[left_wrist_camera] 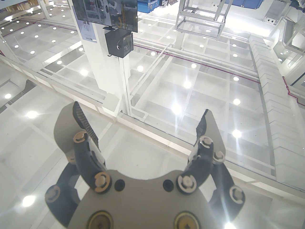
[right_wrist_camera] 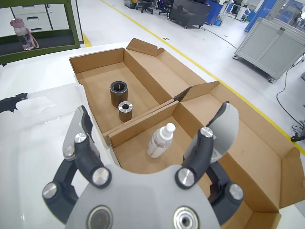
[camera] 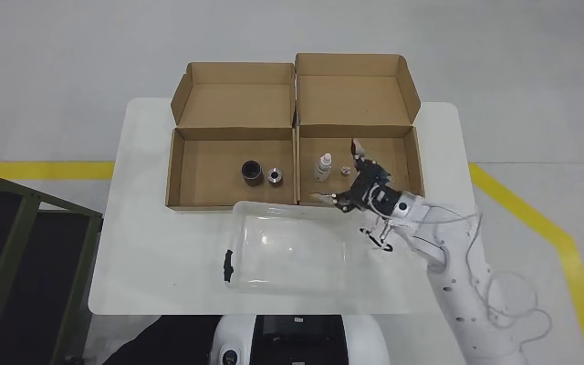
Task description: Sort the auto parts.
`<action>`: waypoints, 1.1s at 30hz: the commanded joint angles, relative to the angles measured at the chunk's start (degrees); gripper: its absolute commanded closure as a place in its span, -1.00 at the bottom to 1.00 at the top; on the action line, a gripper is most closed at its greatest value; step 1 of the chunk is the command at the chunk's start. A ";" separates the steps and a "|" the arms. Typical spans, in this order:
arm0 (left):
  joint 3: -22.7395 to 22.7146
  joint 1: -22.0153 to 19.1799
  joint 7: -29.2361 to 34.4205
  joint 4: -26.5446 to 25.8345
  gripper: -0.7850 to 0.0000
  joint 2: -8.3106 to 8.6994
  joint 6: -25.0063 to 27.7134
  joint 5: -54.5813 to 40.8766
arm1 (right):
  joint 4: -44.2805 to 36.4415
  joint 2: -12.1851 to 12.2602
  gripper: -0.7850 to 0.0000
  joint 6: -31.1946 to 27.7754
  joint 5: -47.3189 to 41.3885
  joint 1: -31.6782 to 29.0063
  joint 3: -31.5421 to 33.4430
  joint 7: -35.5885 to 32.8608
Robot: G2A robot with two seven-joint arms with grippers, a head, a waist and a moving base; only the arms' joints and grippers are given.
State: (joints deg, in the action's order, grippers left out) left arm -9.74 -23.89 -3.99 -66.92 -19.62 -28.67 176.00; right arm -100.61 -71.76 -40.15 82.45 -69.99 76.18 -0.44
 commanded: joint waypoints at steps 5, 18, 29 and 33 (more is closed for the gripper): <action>0.00 0.00 0.00 0.00 -1.00 0.00 0.00 0.00 | 2.01 0.99 -1.00 0.15 2.08 -3.67 4.57 7.65; 0.00 0.00 0.00 0.00 -1.00 0.00 0.00 0.00 | -1.11 3.18 -1.00 -0.17 1.81 -14.15 17.58 11.28; 0.00 0.00 0.00 0.00 -1.00 0.00 0.00 0.00 | -1.90 4.19 -1.00 2.14 -0.88 -23.02 27.65 14.92; 0.00 0.00 0.00 0.00 -1.00 0.00 0.00 0.00 | -1.88 4.43 -1.00 2.18 -1.41 -25.21 29.88 16.54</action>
State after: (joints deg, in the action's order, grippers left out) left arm -9.74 -23.89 -3.99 -66.92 -19.62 -28.67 176.00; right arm -102.40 -67.37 -37.95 81.16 -94.72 105.63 15.74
